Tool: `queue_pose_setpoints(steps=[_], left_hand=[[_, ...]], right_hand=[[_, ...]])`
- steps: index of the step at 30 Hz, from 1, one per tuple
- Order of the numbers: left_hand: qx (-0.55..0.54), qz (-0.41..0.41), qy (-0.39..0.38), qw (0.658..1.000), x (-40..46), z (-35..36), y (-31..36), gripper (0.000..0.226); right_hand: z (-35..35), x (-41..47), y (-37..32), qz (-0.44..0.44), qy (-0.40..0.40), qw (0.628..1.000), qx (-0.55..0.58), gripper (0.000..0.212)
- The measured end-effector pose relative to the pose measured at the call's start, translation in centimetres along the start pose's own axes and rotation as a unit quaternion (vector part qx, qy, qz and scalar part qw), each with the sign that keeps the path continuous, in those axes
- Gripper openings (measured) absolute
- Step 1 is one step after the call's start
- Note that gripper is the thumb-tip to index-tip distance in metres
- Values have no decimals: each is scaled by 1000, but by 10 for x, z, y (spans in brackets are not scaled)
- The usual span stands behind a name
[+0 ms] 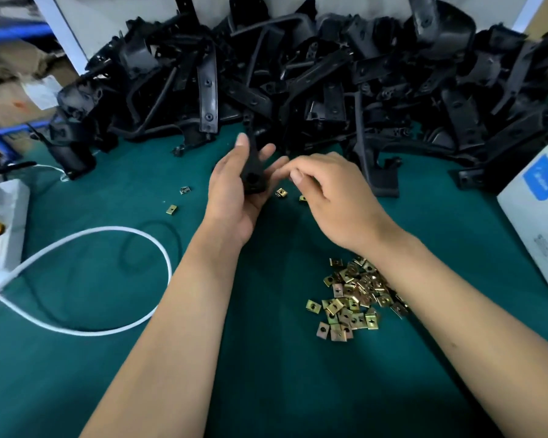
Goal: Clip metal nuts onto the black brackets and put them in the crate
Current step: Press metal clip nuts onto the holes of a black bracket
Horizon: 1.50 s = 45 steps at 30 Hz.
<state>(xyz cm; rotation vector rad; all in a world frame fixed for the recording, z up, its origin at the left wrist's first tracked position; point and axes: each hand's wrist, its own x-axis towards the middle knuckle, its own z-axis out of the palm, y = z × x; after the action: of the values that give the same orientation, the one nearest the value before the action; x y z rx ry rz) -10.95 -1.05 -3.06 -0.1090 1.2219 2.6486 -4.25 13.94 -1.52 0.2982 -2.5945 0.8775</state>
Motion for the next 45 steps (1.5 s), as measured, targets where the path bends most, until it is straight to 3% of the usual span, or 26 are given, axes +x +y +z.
queue_pose_setpoints(steps=[3, 6, 8, 10, 12, 15, 17, 19, 22, 28, 30, 34, 37, 39, 45], left_hand=[[55, 28, 14, 998, -1, -2, -3, 36], [90, 68, -11, 994, -4, -2, -1, 20], [189, 128, -13, 974, -6, -3, 0, 7], [360, 201, -20, 911, -7, -3, -5, 12], [515, 248, -28, 820, -10, -6, -11, 29], [634, 275, -2, 723, -12, -7, -14, 48], [649, 270, 12, 711, -11, -6, -13, 53], [642, 254, 34, 722, -11, -8, -10, 57], [656, 225, 76, 717, -12, -12, -5, 65], [770, 180, 122, 600, -8, -21, 0, 63], [774, 181, 136, 592, -9, -20, -1, 55], [762, 269, 161, 567, -19, -9, -5, 43], [738, 302, 46, 602, -22, 1, -13, 48], [760, 264, -25, 593, -22, 4, -22, 57], [746, 209, -119, 622, -19, -2, -17, 86]], right_hand=[[-26, -14, 19, -12, -47, 999, 18, 23], [-42, -27, 41, 61, -128, 988, 57, 38], [-44, -32, 47, 86, -178, 975, 98, 42], [-43, -33, 48, 76, -232, 965, 93, 33], [-42, -33, 47, 53, -275, 958, 57, 23], [-44, -34, 44, 50, -302, 952, 29, 15], [-45, -34, 42, 55, -308, 949, 34, 12], [-45, -33, 42, 59, -300, 951, 55, 11], [-48, -32, 46, 79, -246, 962, 93, 9], [-41, -32, 54, 96, -171, 974, 114, 12], [-37, -31, 58, 118, -102, 977, 145, 12], [-28, -31, 62, 163, -9, 972, 170, 14], [-24, -31, 59, 197, 15, 953, 228, 16], [-24, -31, 56, 213, 14, 939, 272, 14], [-14, -32, 41, 239, 50, 902, 355, 12]])
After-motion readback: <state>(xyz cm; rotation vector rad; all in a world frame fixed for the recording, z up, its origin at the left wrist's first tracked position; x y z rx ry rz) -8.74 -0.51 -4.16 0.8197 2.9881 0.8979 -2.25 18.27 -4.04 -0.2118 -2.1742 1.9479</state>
